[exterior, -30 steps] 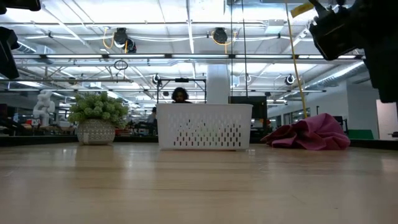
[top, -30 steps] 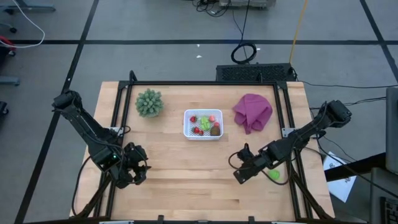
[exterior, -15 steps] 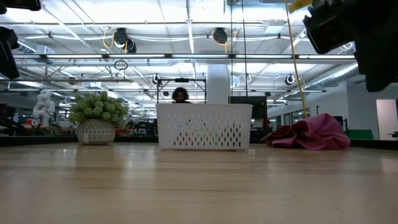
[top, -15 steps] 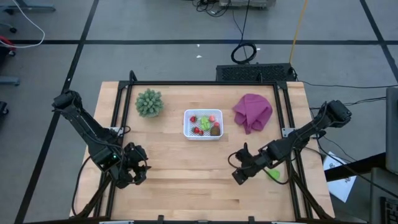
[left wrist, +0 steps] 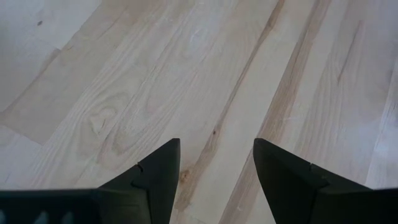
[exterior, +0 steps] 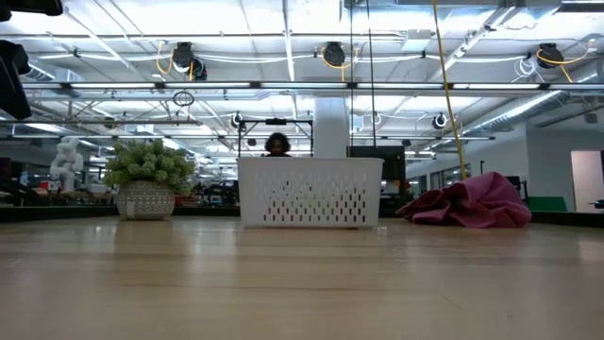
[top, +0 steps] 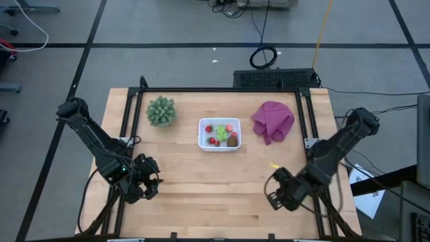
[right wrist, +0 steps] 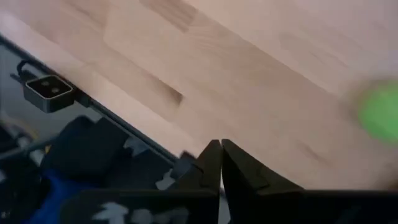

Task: Pick and placing Produce into tupperware
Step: Put the green cabbage into the white bin

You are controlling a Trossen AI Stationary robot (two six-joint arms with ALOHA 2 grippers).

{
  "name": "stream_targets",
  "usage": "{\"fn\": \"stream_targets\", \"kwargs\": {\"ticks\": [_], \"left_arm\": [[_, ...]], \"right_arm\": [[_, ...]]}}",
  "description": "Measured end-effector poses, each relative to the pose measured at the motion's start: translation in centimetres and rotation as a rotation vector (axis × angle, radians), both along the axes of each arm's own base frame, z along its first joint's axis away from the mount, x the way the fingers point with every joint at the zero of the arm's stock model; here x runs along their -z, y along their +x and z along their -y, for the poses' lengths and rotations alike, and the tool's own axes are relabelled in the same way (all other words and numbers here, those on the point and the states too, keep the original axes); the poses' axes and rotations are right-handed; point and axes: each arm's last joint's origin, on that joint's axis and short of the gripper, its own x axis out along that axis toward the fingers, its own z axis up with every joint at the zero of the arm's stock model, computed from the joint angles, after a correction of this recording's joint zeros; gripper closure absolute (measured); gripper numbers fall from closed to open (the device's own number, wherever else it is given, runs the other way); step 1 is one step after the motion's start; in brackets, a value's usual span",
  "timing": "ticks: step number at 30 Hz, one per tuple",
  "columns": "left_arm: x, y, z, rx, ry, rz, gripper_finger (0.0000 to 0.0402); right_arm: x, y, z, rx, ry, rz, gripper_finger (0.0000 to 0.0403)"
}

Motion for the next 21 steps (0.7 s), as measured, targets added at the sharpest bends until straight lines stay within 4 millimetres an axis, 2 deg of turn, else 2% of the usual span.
{"fn": "stream_targets", "kwargs": {"ticks": [3,7,9,12,21], "left_arm": [[0.0,0.0,0.0,0.0,0.0,0.0,0.0195],[0.0,0.0,0.0,0.0,0.001,0.0,0.0195],[0.0,0.0,0.0,0.003,0.004,-0.001,0.0195],[0.0,0.0,0.0,0.007,0.006,-0.002,0.0195],[0.0,0.0,0.0,-0.005,0.001,0.001,0.0195]], "right_arm": [[-1.5,-1.7,-0.5,0.058,-0.04,-0.091,0.0393],[-1.3,-5.0,-0.6,0.123,-0.075,-0.417,0.0401],[-0.8,-6.1,-0.7,0.159,-0.096,-0.524,0.04],[-0.2,-6.5,-1.2,0.163,-0.087,-0.518,0.0399],[1.3,-6.0,-1.9,0.12,-0.024,-0.44,0.0395]]}}
